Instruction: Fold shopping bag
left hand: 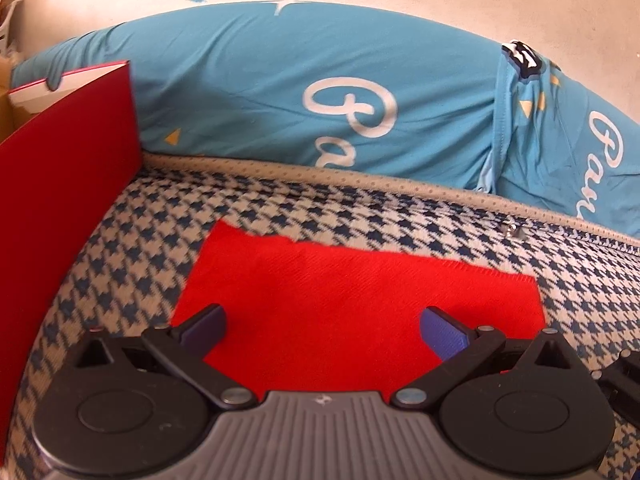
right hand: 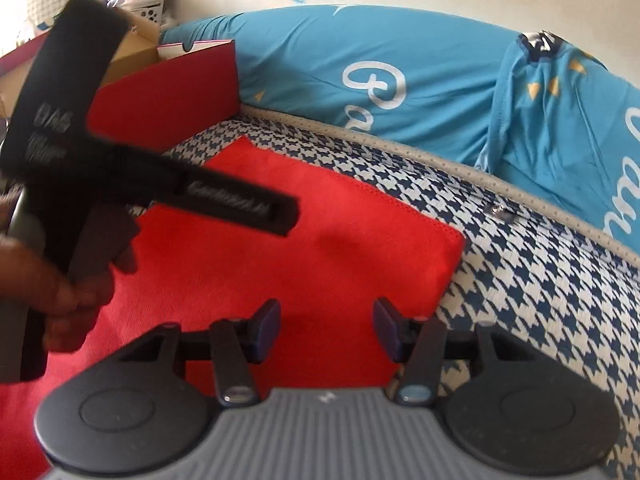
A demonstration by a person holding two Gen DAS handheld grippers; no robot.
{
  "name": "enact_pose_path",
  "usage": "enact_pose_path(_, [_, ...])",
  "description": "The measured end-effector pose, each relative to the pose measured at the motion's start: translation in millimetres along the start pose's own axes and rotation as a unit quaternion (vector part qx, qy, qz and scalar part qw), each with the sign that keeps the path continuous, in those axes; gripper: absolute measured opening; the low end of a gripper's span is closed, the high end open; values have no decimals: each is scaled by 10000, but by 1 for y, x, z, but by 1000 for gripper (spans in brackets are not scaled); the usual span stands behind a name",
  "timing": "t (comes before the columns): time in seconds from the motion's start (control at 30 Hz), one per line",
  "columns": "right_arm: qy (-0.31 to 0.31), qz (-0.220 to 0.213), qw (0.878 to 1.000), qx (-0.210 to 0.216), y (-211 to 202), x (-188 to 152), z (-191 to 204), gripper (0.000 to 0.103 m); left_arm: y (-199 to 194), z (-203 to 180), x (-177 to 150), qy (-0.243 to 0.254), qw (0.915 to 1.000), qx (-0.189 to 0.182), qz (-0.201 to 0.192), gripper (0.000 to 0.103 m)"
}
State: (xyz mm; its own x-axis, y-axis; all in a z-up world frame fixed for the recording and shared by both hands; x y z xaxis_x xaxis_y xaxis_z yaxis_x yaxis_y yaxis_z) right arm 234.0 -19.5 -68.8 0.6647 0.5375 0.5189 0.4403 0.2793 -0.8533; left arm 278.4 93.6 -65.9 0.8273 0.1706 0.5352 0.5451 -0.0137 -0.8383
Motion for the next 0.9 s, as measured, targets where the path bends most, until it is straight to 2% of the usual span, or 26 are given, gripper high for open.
enact_pose_path(0.33, [3,26,10000,80,5,2,-1,57,21,-7,6,455,9982,255,-294,103])
enact_pose_path(0.67, [-13,-25,9999,120,6,-2,-1,65,18,20,2,428,9981,279,-349,103])
enact_pose_path(0.73, [-18,-45,9999,106,6,-3,-1,68,18,26,1,408,9982,297,-339,103])
enact_pose_path(0.8, [-50,-20,9999,130,8,-2,1,82,18,33,1,336,9987,255,-289,103])
enact_pose_path(0.9, [-133,36,9999,94,10,-3,5,95,16,40,0,338,9985,336,-257,103])
Point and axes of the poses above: each gripper's, at about its wrist camera, not at the fingertips, and y roughly the way its jaws point, z to its left, x to its top, the point moved 2 cm from there along y, roughly the way its jaws point, and after that the axes turned 15 degrees about z, right-handed, at the moved point
